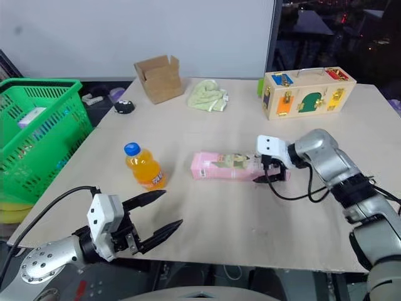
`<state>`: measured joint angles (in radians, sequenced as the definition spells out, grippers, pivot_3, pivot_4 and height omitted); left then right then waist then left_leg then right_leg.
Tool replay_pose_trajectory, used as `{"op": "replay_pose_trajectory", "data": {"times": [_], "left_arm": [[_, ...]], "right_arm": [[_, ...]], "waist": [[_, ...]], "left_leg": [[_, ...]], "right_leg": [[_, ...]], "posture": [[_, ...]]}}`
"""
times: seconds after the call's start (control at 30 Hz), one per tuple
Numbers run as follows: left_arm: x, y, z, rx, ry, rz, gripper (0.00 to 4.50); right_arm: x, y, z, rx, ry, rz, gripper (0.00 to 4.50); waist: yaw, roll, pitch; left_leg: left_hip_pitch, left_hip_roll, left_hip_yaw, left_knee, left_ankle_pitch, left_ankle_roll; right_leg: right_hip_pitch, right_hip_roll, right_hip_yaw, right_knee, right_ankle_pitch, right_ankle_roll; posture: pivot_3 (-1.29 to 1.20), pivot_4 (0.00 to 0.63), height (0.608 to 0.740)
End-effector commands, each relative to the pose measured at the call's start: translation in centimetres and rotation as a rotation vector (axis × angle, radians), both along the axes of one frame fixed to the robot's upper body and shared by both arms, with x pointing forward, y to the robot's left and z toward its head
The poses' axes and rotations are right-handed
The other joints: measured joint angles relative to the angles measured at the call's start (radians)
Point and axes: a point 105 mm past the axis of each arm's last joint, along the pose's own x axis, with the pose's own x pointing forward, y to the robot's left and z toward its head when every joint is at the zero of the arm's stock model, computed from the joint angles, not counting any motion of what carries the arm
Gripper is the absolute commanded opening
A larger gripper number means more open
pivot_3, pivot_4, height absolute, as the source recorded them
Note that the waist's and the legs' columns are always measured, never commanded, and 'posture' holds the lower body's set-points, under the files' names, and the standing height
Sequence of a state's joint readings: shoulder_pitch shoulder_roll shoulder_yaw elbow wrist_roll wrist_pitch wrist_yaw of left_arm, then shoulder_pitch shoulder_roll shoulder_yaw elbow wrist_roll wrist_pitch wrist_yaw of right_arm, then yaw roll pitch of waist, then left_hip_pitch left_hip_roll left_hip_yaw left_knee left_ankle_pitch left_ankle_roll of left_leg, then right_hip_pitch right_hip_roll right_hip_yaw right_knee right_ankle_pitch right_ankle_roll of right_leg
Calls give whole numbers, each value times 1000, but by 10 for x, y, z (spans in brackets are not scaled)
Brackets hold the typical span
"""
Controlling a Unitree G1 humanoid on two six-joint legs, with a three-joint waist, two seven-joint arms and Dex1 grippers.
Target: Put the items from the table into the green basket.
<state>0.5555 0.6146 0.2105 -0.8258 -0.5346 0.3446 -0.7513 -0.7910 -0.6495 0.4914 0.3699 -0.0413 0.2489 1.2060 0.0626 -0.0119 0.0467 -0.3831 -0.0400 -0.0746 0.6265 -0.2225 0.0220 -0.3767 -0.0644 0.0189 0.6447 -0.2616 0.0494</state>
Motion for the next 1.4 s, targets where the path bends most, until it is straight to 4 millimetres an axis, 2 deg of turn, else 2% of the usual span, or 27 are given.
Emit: {"op": "replay_pose_trajectory", "data": {"times": [0.03,0.2,0.37,0.47,0.57,0.7,0.9,1.03,1.1,1.23,1.4], "left_arm": [[-8,-12,14,-12,-48,-19,4484],[-17,-21,25,-17,-73,-17,4484],[-17,-31,33,-34,-105,-30,4484],[-16,-36,38,-61,-127,-30,4484],[-15,-40,43,-80,-137,-39,4500],[-10,-44,50,-116,-125,-38,4500],[5,-43,59,-201,-64,28,4500],[17,-37,50,-289,25,68,4500],[29,-29,41,-328,60,91,4500],[55,-16,32,-443,101,127,4500],[60,-26,34,-509,126,56,4500]], "right_arm": [[14,-5,-4,-65,-24,-20,4446],[25,-11,-8,-140,-23,-31,4446],[29,-12,-14,-152,-28,-52,4446],[37,-12,-11,-135,-82,-102,4446],[39,-13,-6,-94,-85,-131,3619],[36,-16,-1,-53,-80,-142,1878],[11,-21,11,106,68,-196,1878],[-12,-21,30,328,249,-293,1878],[-30,-18,42,430,333,-285,1878],[-79,1,69,616,499,-179,1878],[-109,24,78,693,536,-75,1878]], "waist": [[13,0,0],[44,0,0],[53,1,0],[55,1,0],[57,1,0],[58,3,1],[58,4,1],[52,5,2],[48,7,3],[33,7,3],[3,6,3]], "left_leg": [[0,0,-1,0,0,0],[-1,0,-2,0,0,0],[0,0,-1,0,0,0],[0,1,-1,0,0,0],[1,1,-1,0,0,-1],[1,1,-1,1,0,-1],[-1,1,-1,1,0,-1],[-2,1,-1,1,0,-1],[-2,1,-1,1,0,-1],[-3,2,-3,4,0,-1],[-3,3,-1,6,0,-1]], "right_leg": [[0,0,-1,0,0,0],[0,1,-1,0,0,-1],[0,1,-1,0,0,-1],[0,2,-1,1,0,-1],[-1,3,0,3,0,-1],[-1,3,0,3,0,-1],[-2,3,0,3,1,-1],[-2,3,0,3,2,2],[-2,3,0,3,1,0],[-2,5,-2,4,0,-1],[-1,5,-1,4,1,-1]], "posture": [[213,0,740],[230,0,740],[228,0,740],[227,0,740],[220,0,740],[185,0,740],[149,0,740],[122,0,740],[105,0,740],[75,0,740],[59,0,740]]}}
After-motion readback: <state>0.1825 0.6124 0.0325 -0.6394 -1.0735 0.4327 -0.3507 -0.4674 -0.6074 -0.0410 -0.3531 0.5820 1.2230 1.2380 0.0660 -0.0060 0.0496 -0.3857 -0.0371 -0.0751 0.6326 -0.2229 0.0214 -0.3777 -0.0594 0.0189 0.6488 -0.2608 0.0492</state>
